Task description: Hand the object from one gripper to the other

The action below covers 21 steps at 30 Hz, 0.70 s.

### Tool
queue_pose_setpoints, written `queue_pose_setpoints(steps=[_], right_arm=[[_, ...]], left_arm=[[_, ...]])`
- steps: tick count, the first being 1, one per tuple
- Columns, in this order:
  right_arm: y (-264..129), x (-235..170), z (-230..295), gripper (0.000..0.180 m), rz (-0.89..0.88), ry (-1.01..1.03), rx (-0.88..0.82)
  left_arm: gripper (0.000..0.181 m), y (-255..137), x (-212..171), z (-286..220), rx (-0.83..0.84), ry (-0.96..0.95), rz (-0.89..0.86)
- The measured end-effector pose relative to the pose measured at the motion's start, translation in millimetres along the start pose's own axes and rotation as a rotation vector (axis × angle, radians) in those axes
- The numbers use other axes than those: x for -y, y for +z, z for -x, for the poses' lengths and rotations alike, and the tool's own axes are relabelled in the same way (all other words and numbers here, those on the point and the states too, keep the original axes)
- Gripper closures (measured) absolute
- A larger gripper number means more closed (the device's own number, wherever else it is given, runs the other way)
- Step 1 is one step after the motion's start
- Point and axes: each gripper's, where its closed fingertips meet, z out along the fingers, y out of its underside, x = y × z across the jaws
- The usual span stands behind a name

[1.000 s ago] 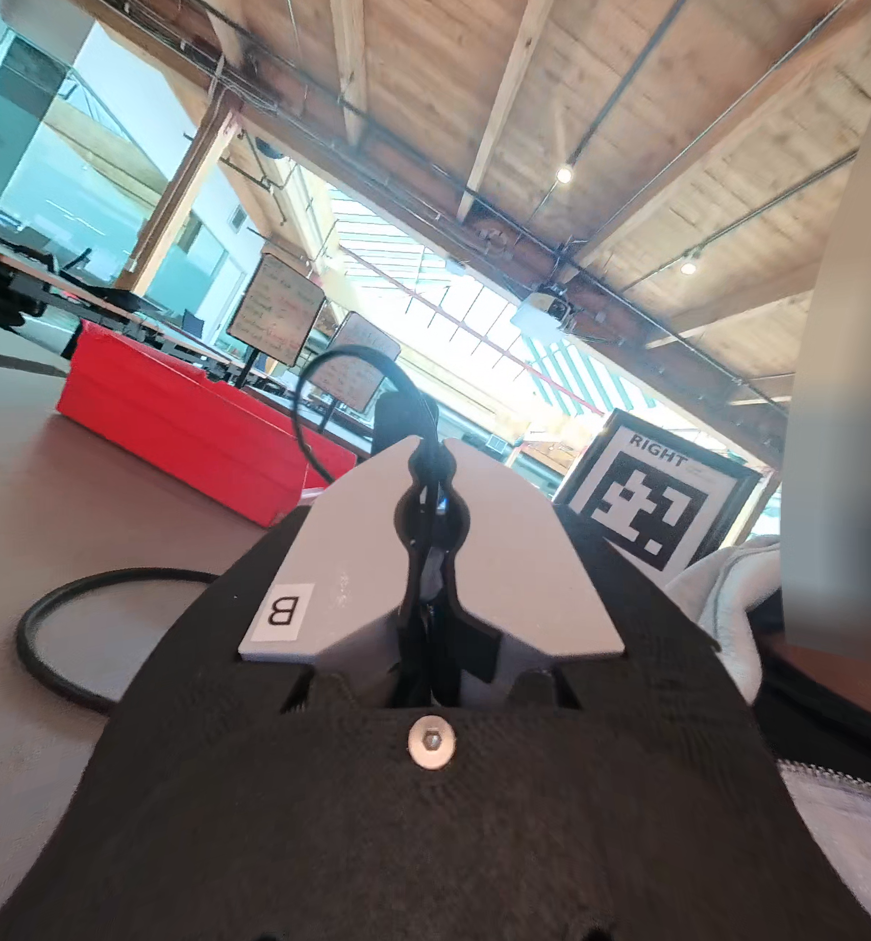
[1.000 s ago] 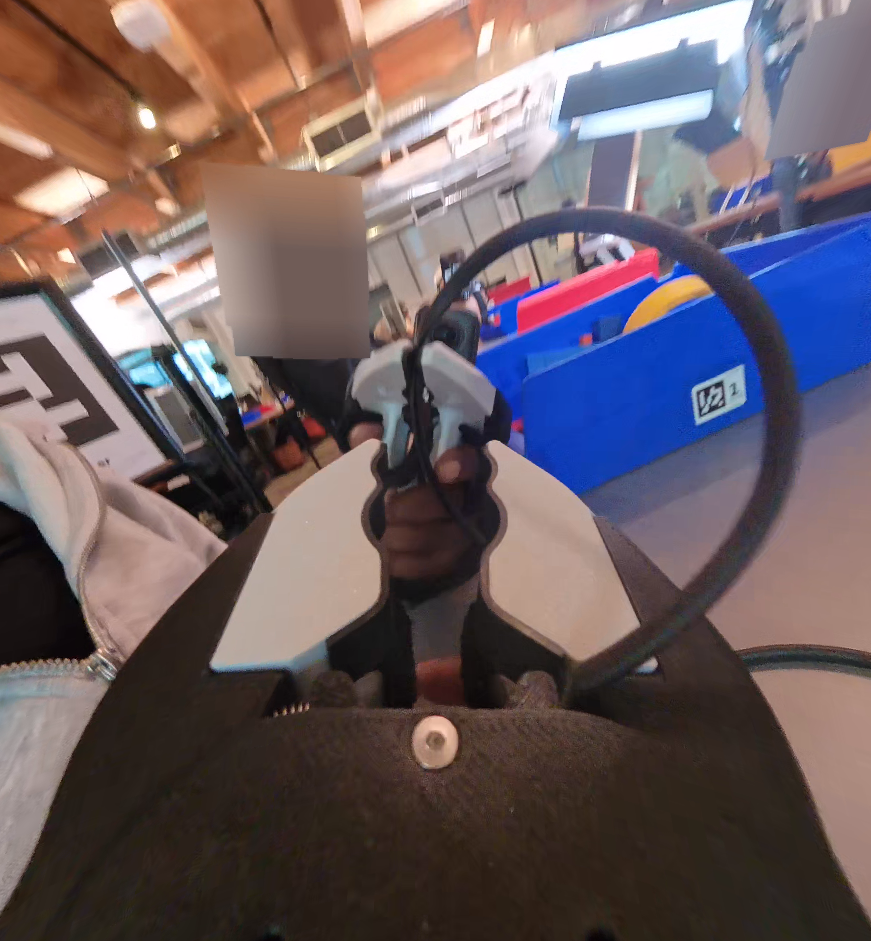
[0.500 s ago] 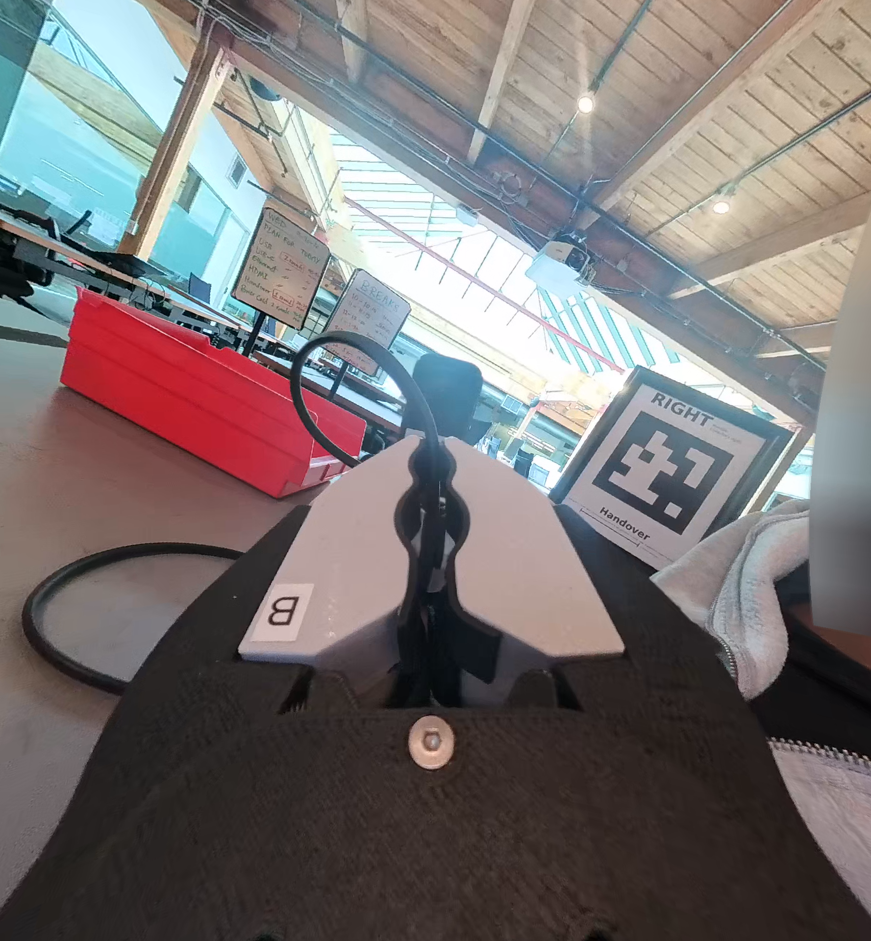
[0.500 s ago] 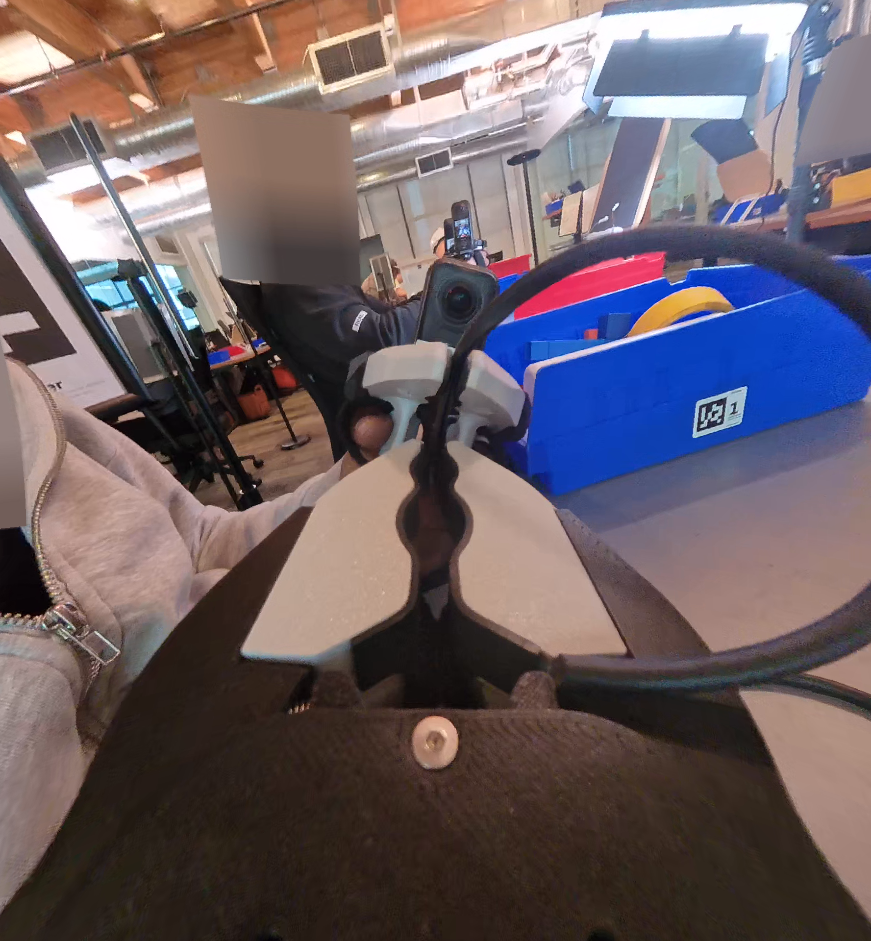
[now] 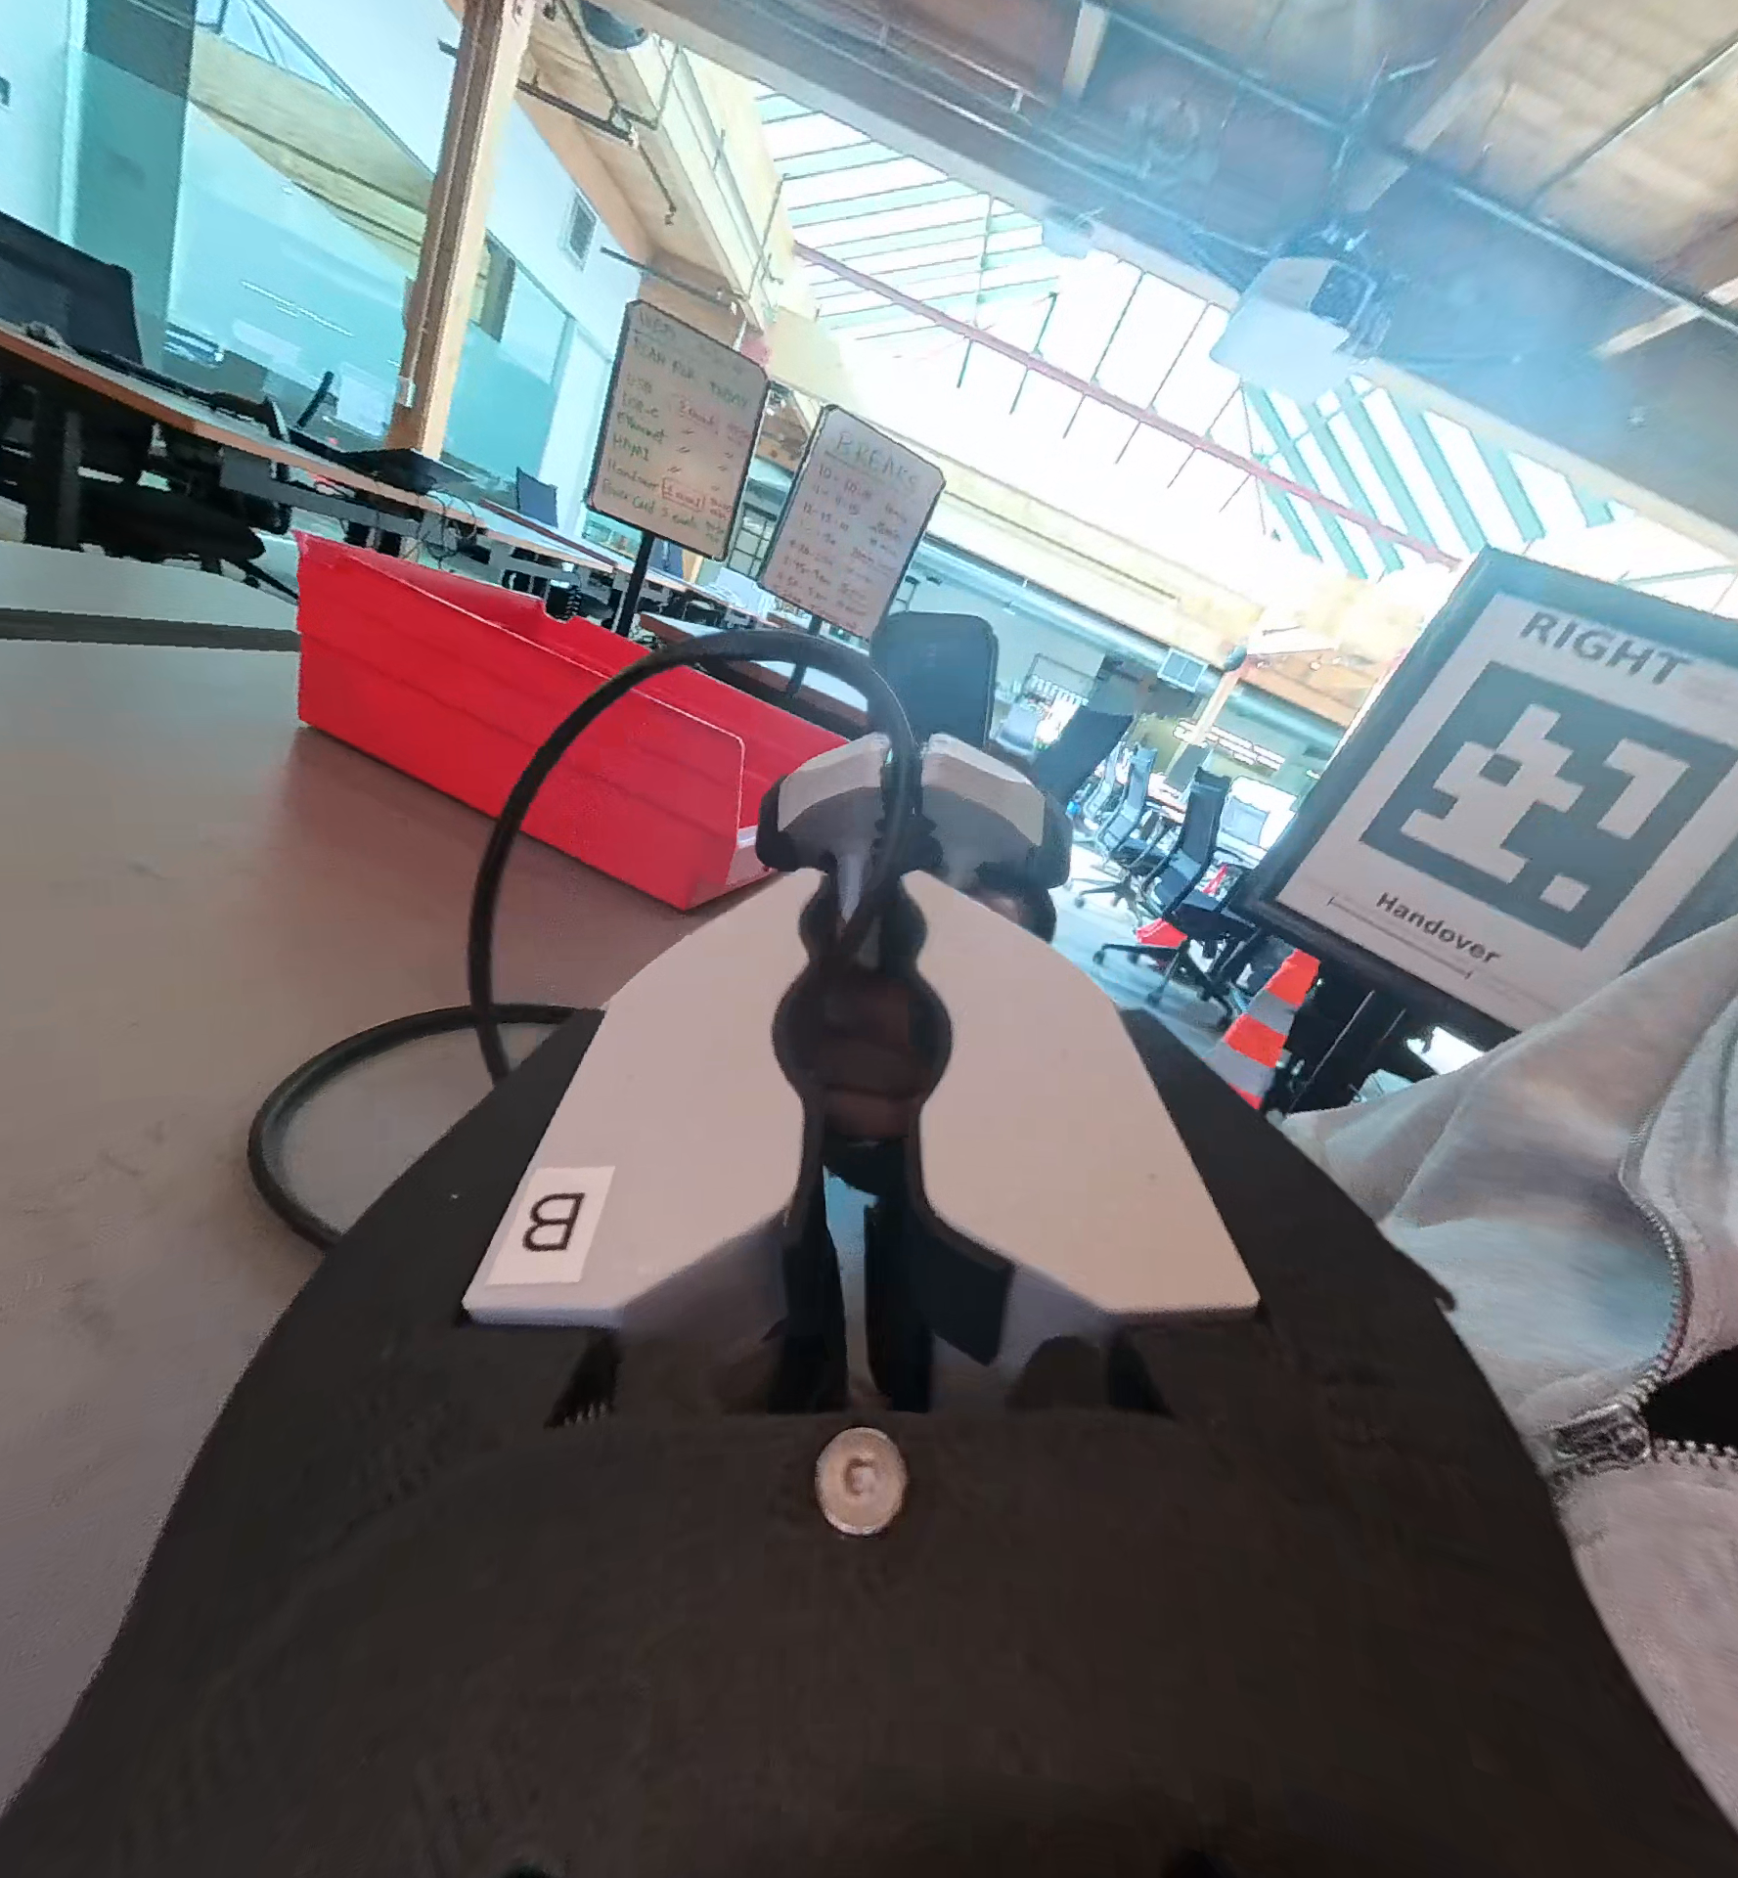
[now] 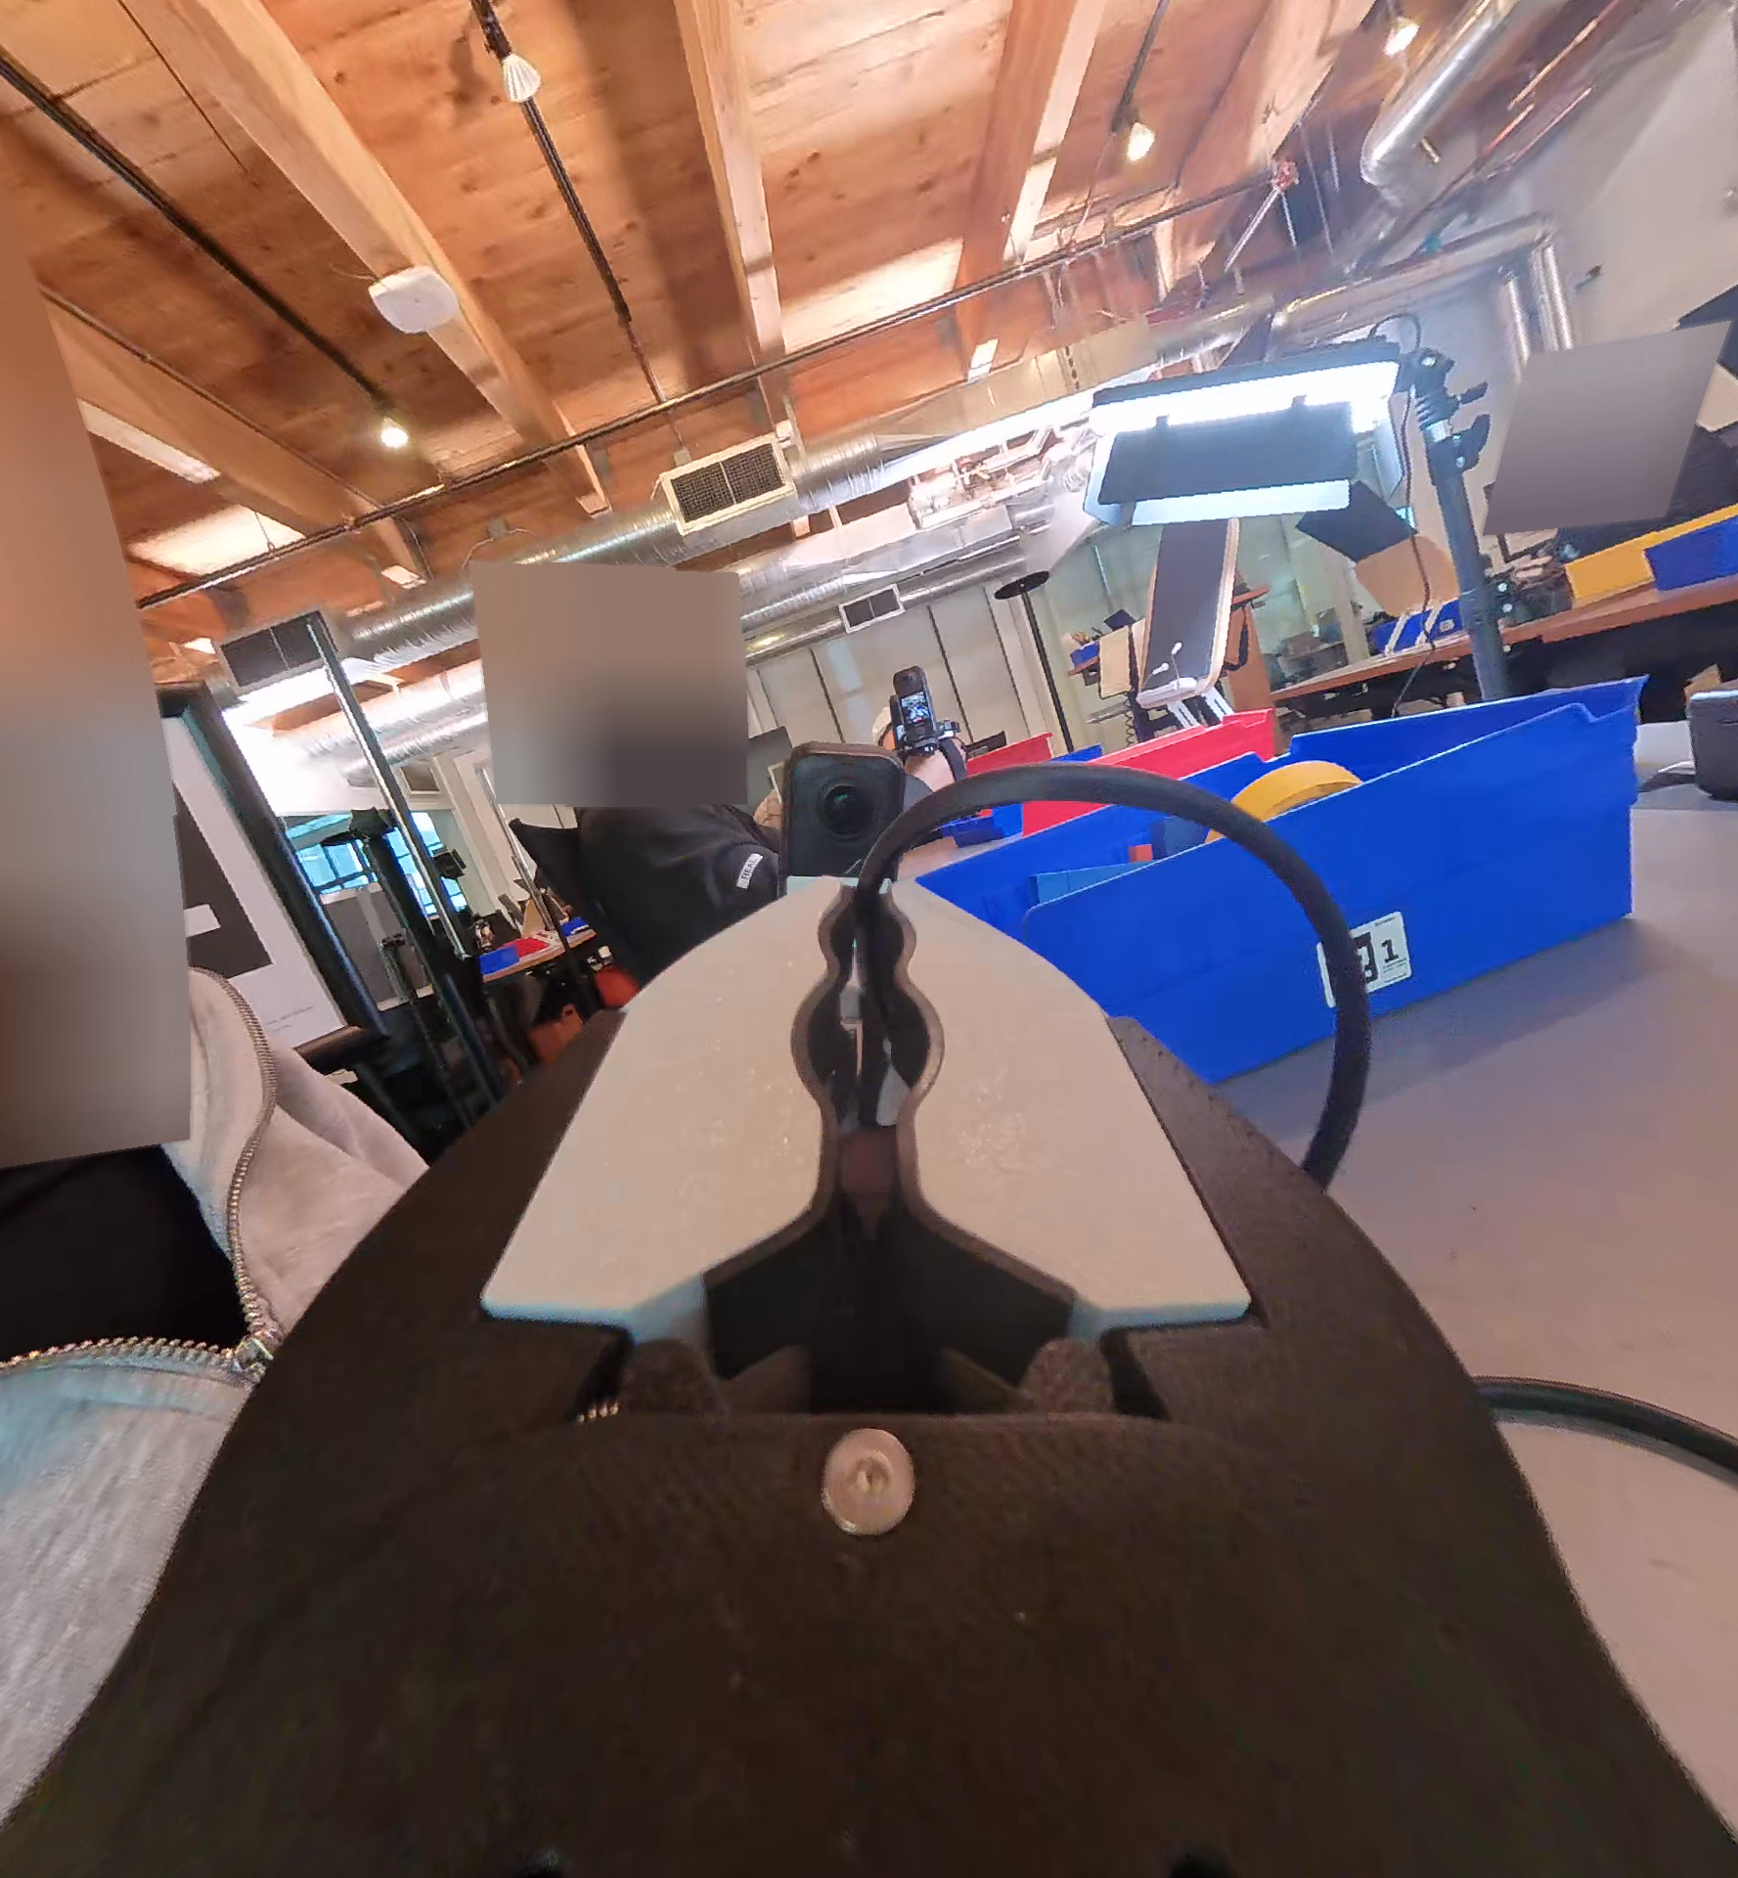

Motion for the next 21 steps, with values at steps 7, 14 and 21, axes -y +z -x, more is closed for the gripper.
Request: queue_pose_setpoints(steps=[7,14,21], right_arm=[[1,-2,0,0.175,0.013,-0.004,-0.003],[7,-11,2,0.154,0.05,0.037,0.017],[14,-42,5,0.174,0.241,-0.093,0.003]], left_arm=[[0.176,3,-6,-6,-0.029,0.029,0.039],[0.177,-13,26,-9,-0.165,-0.205,-0.179],[0.177,-12,25,-12,-0.185,-0.218,-0.173]])
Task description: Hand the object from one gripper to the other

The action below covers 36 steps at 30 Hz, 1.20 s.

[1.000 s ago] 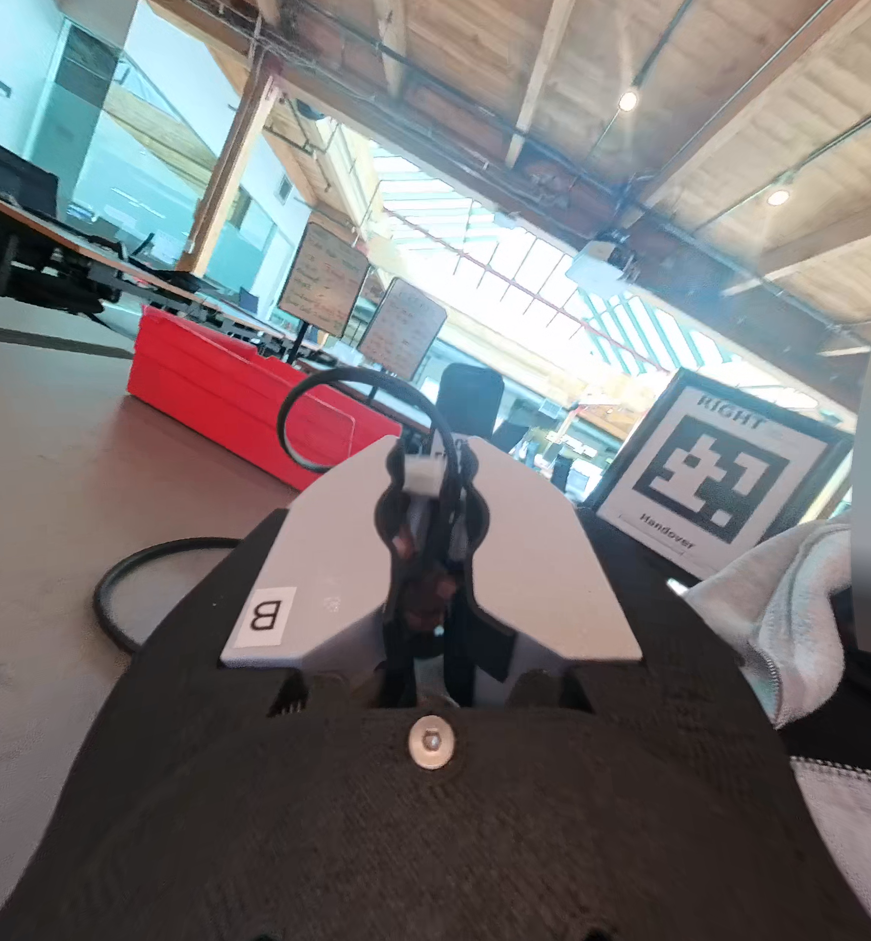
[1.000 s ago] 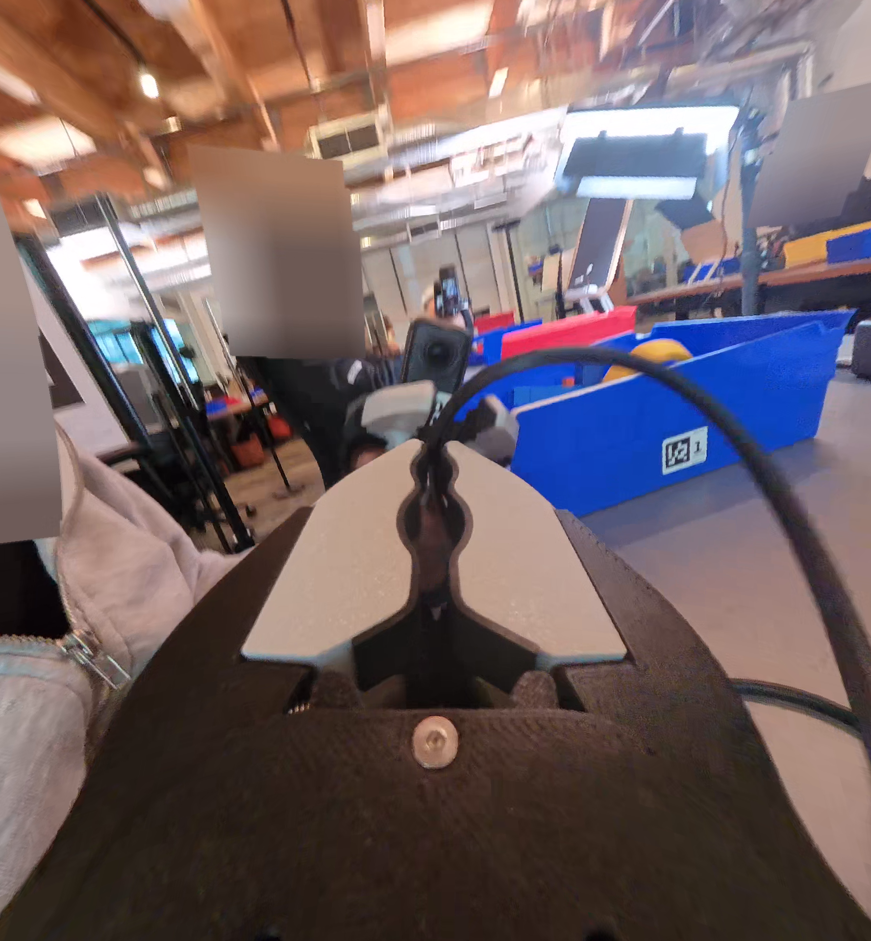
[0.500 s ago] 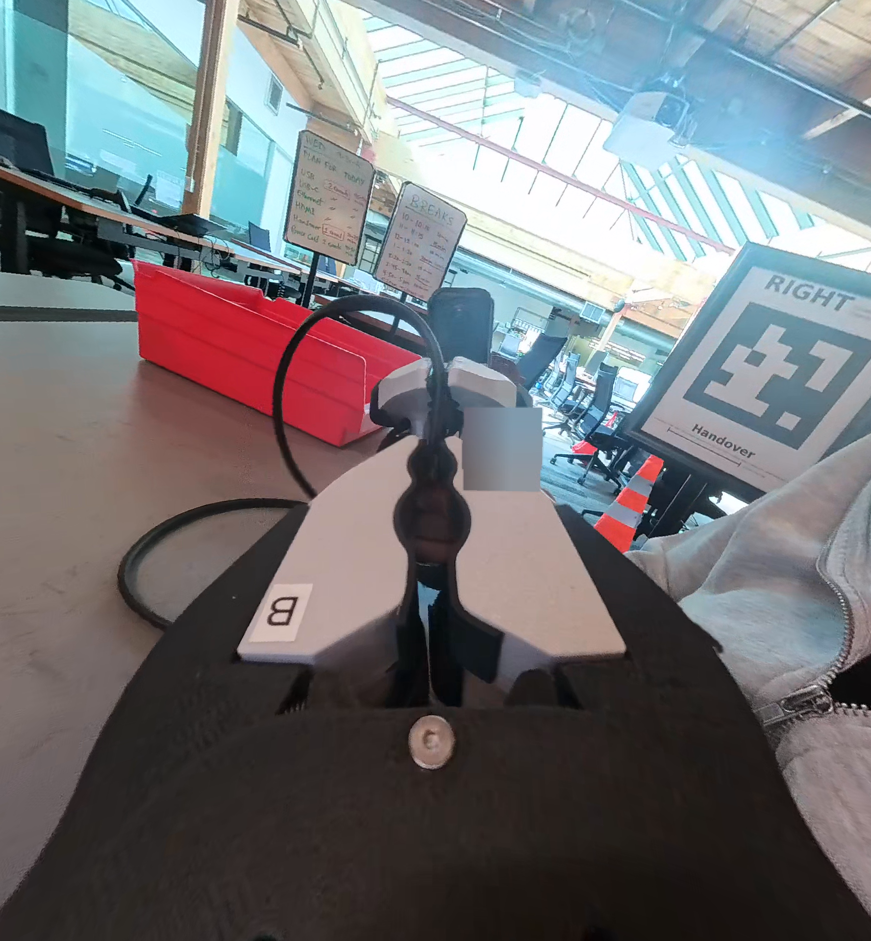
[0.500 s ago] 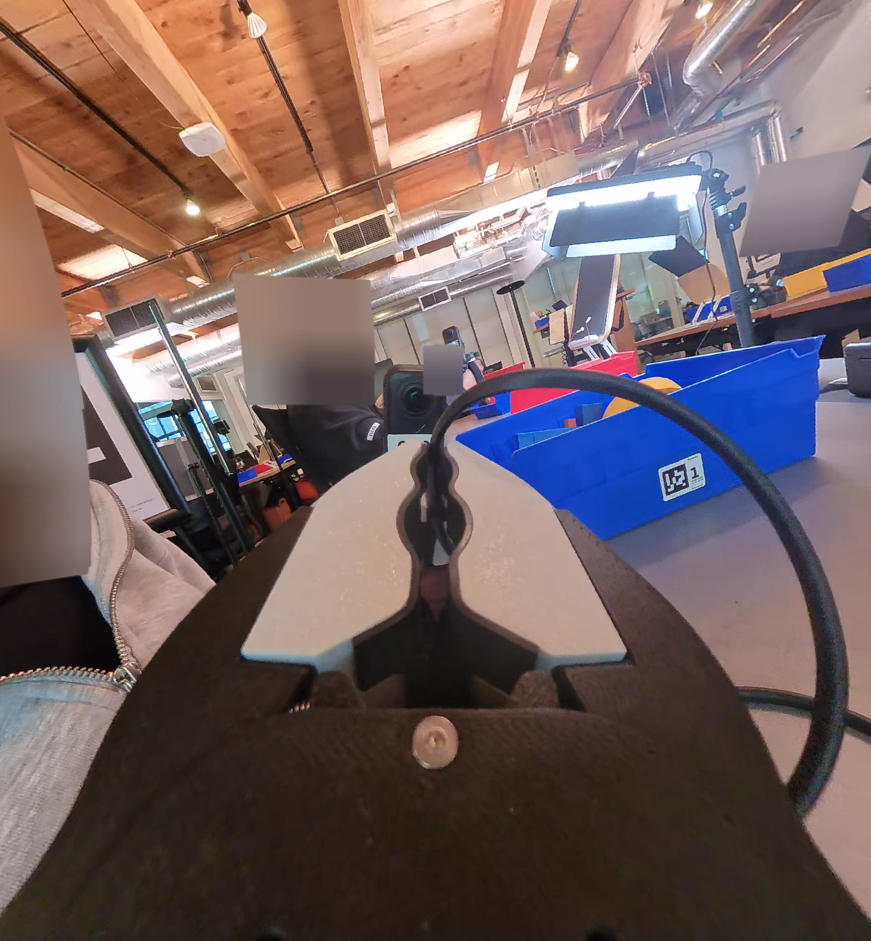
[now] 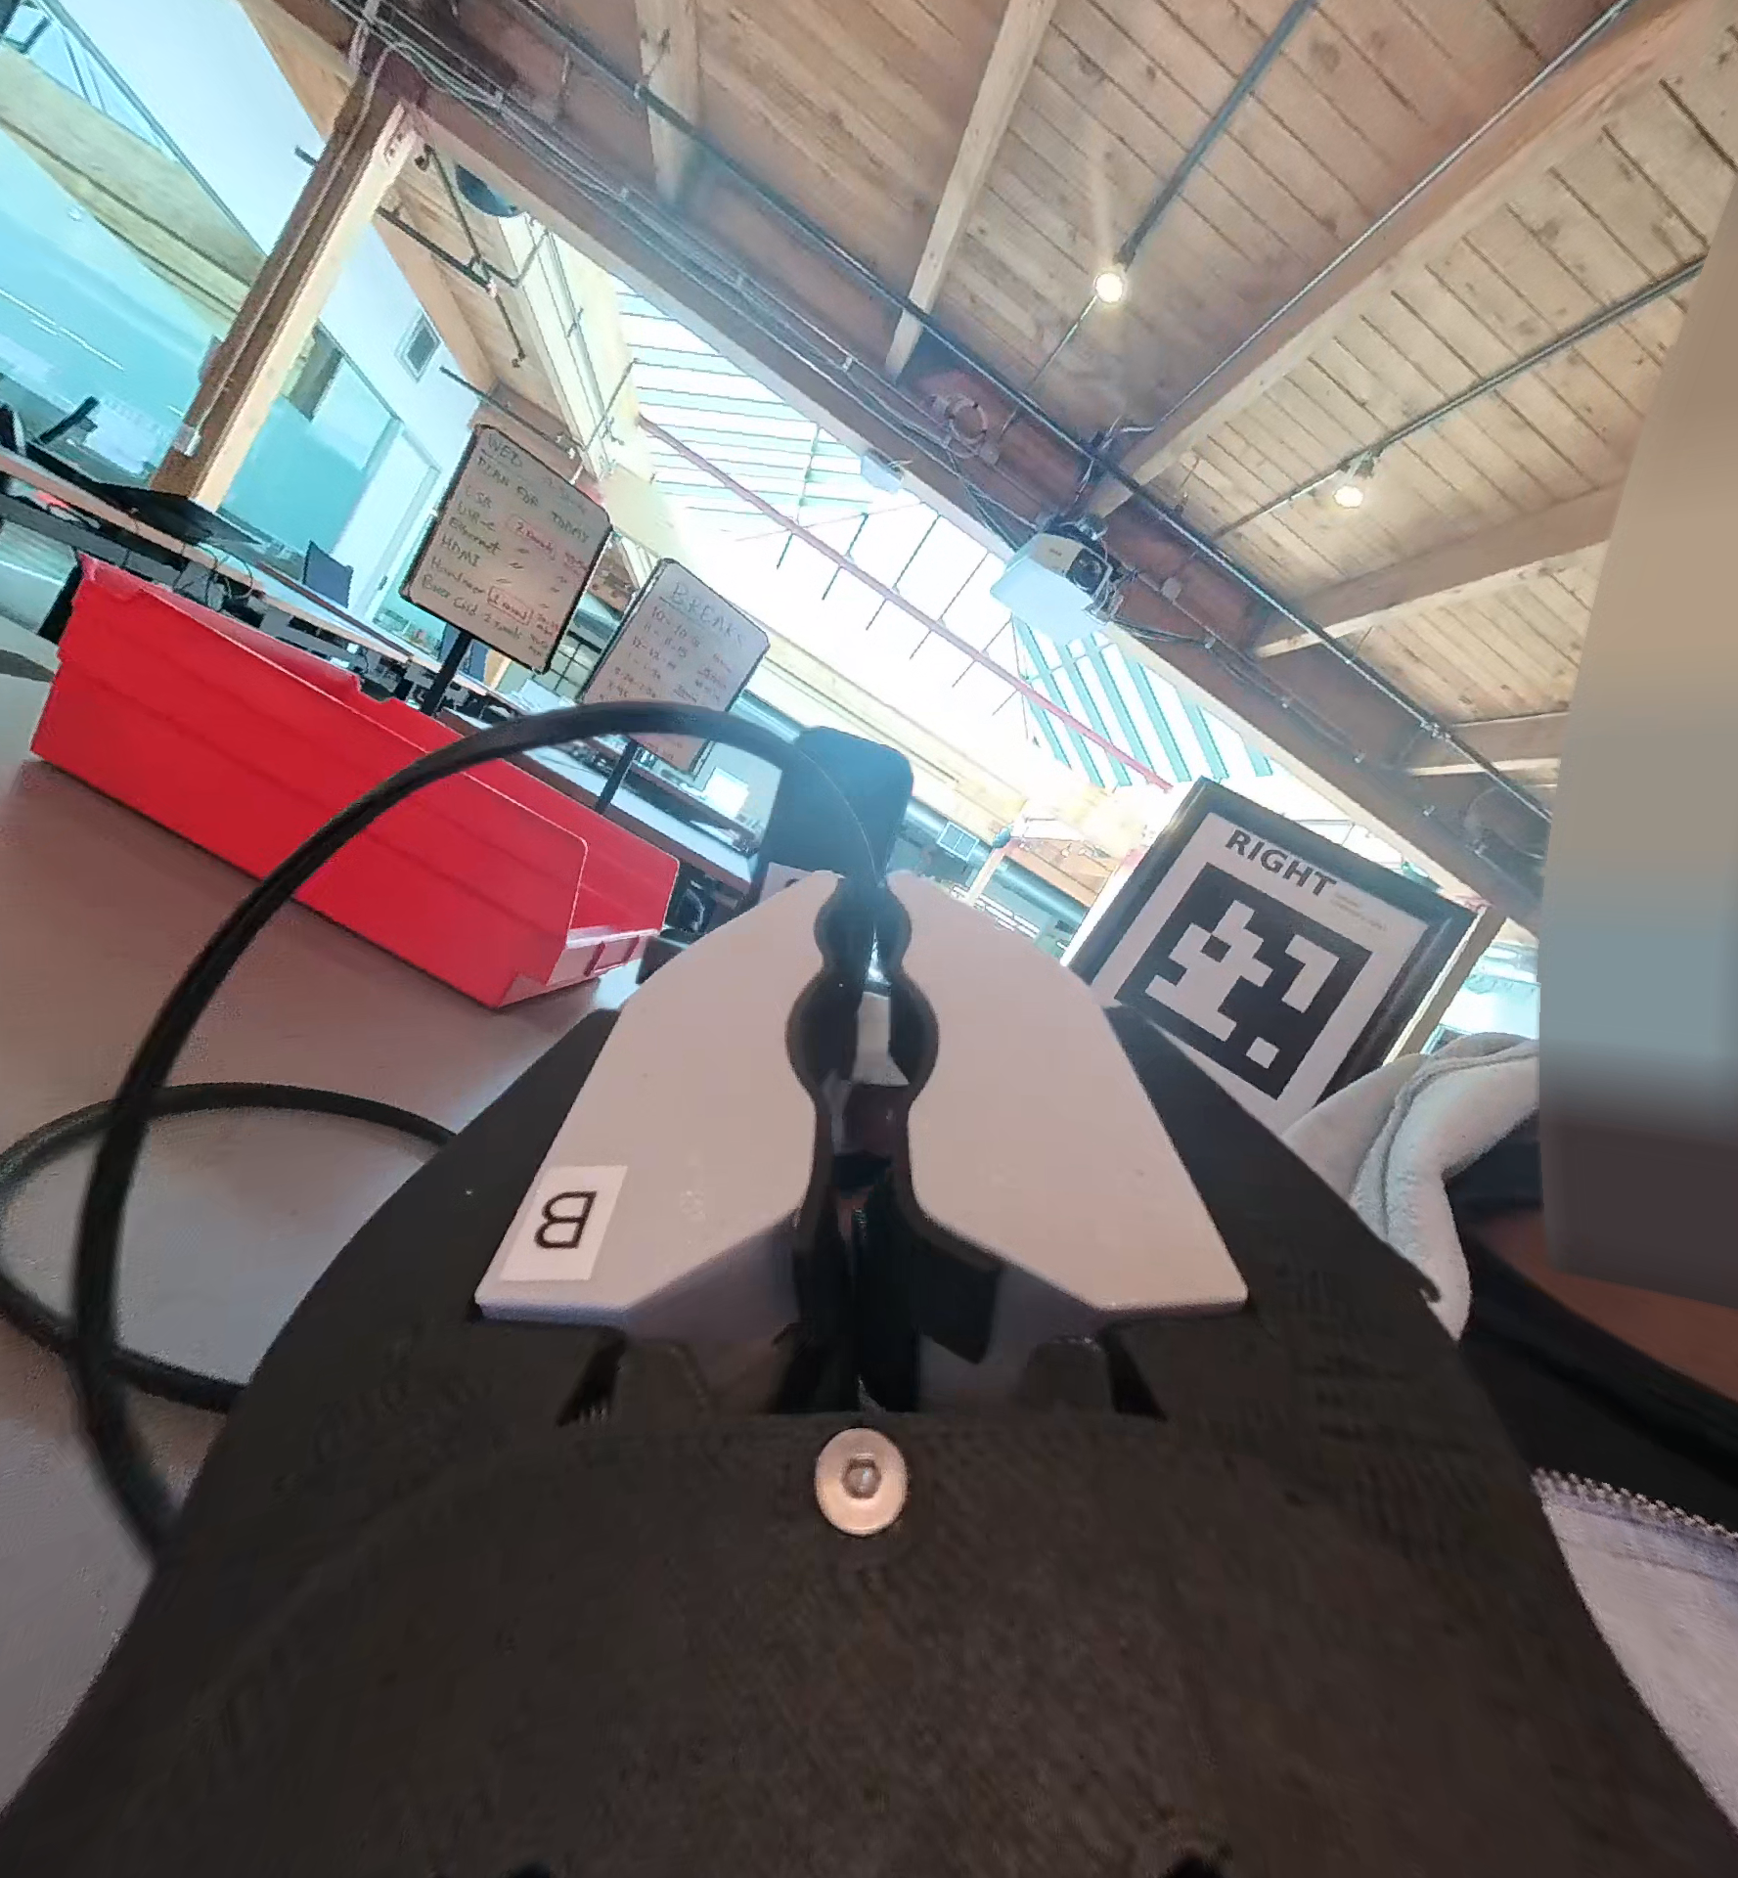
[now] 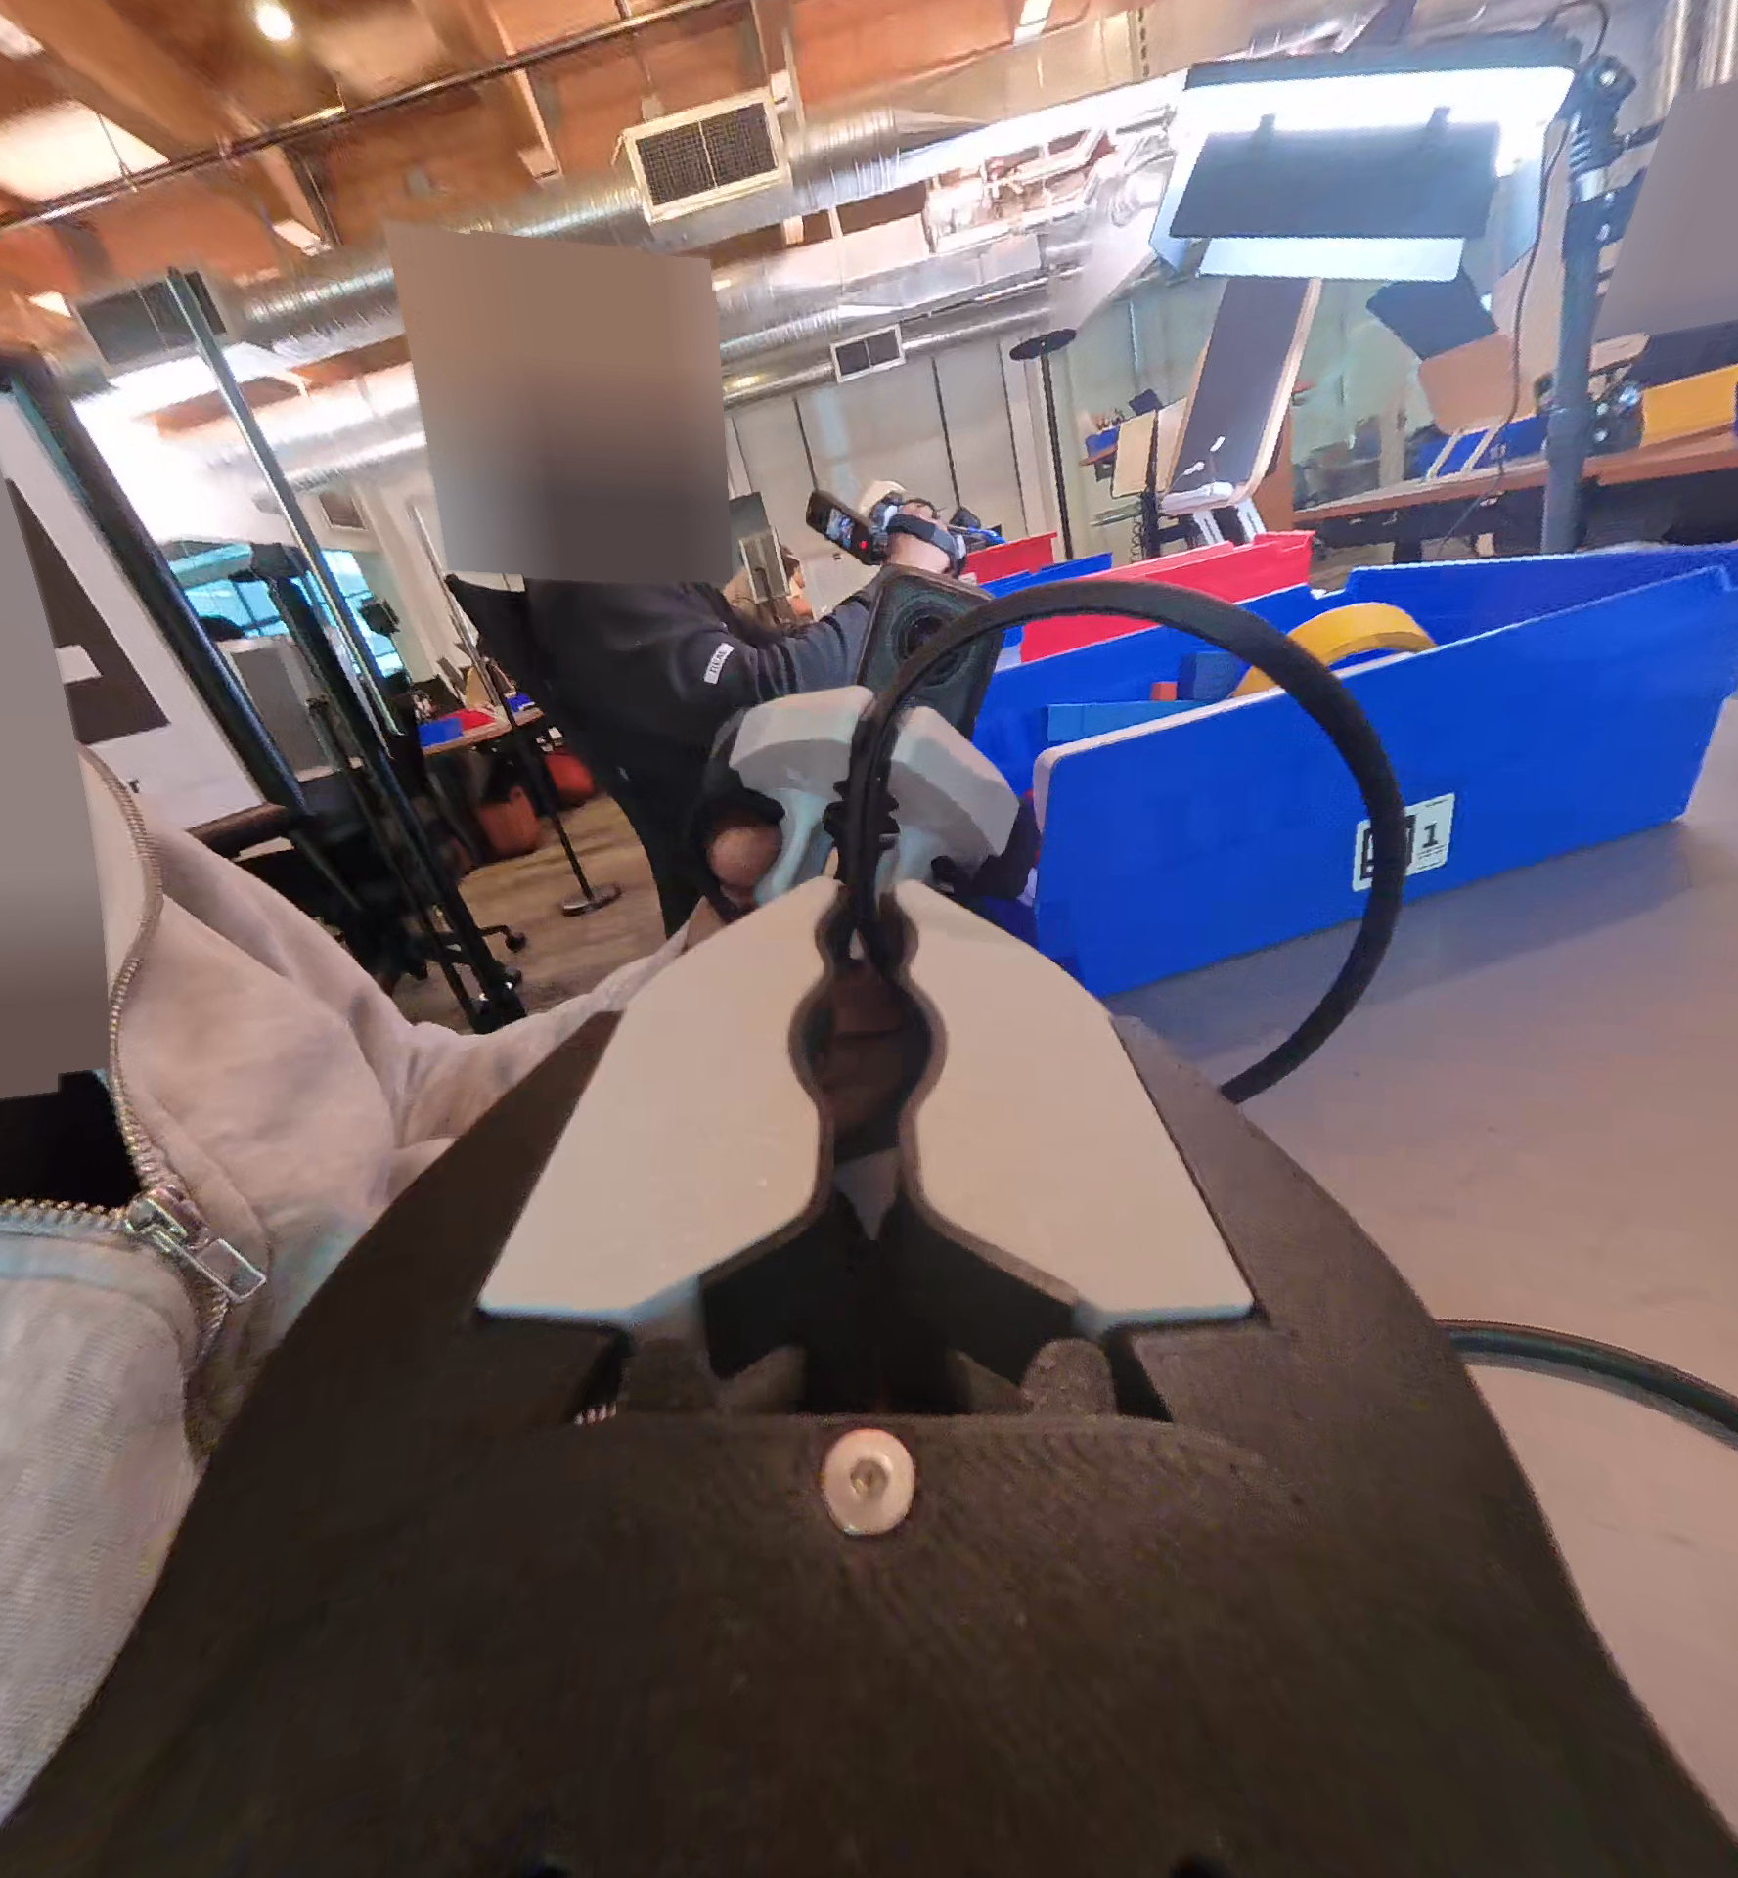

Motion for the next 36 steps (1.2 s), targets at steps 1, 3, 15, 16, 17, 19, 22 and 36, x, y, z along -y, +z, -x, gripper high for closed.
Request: queue_pose_setpoints(steps=[1,3,15,16,17,19,22,36], right_arm=[[-1,1,0,0.175,0.0,-0.009,-0.001],[-3,3,1,0.175,-0.012,0.006,0.014],[-18,31,3,0.176,-0.208,0.195,0.12],[-17,30,3,0.176,-0.201,0.187,0.118],[-17,31,3,0.176,-0.204,0.184,0.116],[-19,34,0,0.175,-0.227,0.19,0.098],[-21,36,-1,0.167,-0.24,0.17,0.087],[-3,-2,-5,0.173,0.04,-0.079,-0.052]], left_arm=[[0.177,0,1,1,0.007,-0.005,-0.008],[0.175,-1,3,3,0.021,0.006,-0.016],[0.167,9,-42,17,0.175,0.281,0.282],[0.173,10,-43,15,0.158,0.286,0.283],[0.175,10,-42,13,0.15,0.281,0.277],[0.176,9,-36,11,0.135,0.255,0.241],[0.177,5,-16,7,0.097,0.155,0.112],[0.177,-2,5,2,0.023,0.009,-0.026]])
